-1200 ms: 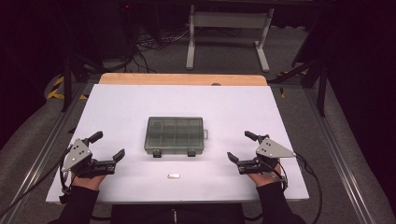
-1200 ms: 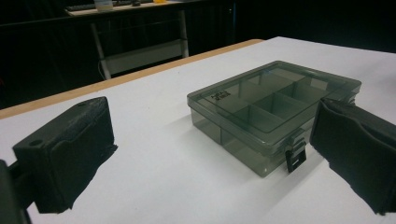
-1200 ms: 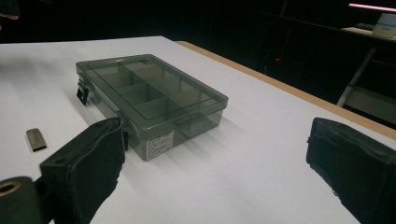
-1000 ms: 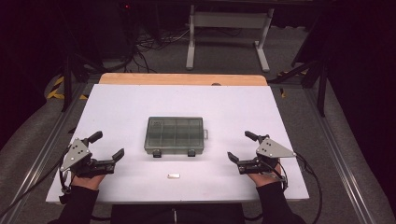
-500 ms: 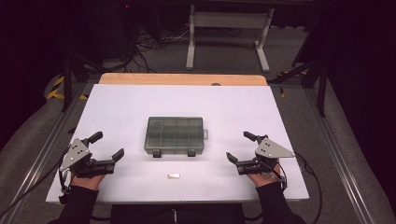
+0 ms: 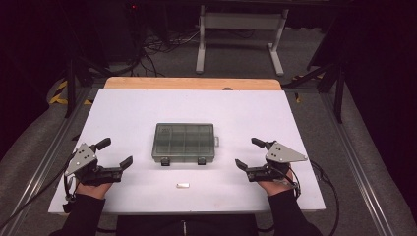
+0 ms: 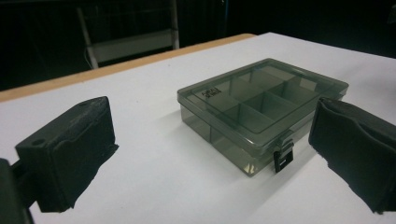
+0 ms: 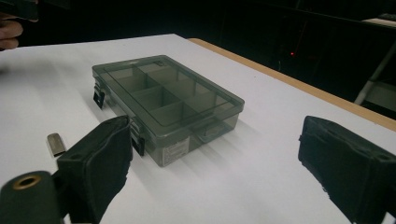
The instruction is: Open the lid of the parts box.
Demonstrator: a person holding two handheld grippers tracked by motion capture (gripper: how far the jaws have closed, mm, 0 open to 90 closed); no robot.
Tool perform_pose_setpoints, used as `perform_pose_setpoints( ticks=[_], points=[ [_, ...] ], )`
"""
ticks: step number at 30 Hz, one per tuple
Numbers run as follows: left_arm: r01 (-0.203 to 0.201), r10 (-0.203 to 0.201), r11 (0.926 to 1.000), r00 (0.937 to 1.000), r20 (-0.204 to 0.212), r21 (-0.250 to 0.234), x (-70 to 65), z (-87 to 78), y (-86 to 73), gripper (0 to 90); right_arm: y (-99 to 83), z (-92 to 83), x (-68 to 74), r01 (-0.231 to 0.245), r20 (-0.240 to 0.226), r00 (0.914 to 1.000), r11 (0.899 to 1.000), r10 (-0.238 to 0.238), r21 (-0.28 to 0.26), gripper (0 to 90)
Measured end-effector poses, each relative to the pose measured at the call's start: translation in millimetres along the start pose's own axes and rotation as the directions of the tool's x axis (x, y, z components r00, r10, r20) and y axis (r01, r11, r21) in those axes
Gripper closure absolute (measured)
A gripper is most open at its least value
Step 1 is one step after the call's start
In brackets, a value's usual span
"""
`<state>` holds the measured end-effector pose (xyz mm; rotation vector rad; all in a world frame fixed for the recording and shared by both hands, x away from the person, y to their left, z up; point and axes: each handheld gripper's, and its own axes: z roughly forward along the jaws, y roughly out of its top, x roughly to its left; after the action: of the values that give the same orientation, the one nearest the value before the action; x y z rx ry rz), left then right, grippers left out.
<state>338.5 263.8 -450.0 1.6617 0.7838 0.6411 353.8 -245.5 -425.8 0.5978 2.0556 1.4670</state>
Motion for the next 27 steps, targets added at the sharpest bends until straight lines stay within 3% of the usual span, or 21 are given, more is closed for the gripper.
perform_pose_setpoints(
  ticks=[2, 9, 16, 22, 27],
  points=[
    [0.001, -0.001, 0.9994, 0.9999, 0.014, 0.035, 2.0, 4.0, 2.9, 1.9, 3.4, 3.4, 0.1, 0.004, -0.011, 0.9999, 1.0, -0.004, 0.006, 11.5],
    [-0.018, 0.016, 0.999, 0.9987, 0.048, 0.042, 3.5, 14.0, 11.7, 3.5, 10.6, 17.3, -0.5, 0.013, -0.04, 0.9991, 0.999, -0.011, 0.037, 11.6],
    [-0.056, 0.046, 0.9937, 0.9937, 0.102, 0.097, 3.4, 31.9, 22.8, 4.5, 24.8, 30.2, -3.0, 0.03, -0.076, 0.9968, 0.998, -0.026, 0.06, 12.8],
    [-0.052, 0.038, 0.9931, 0.9908, 0.13, 0.105, 2.8, 42.2, 26.5, 4.6, 31.6, 41.3, -2.7, 0.047, -0.101, 0.9941, 0.995, -0.039, 0.086, 13.3],
    [-0.023, 0.007, 0.995, 0.9869, 0.161, 0.097, 3.2, 47.5, 32.0, 4.9, 35.1, 51.6, -0.9, 0.044, -0.129, 0.9912, 0.992, -0.028, 0.12, 13.8]
  ],
)
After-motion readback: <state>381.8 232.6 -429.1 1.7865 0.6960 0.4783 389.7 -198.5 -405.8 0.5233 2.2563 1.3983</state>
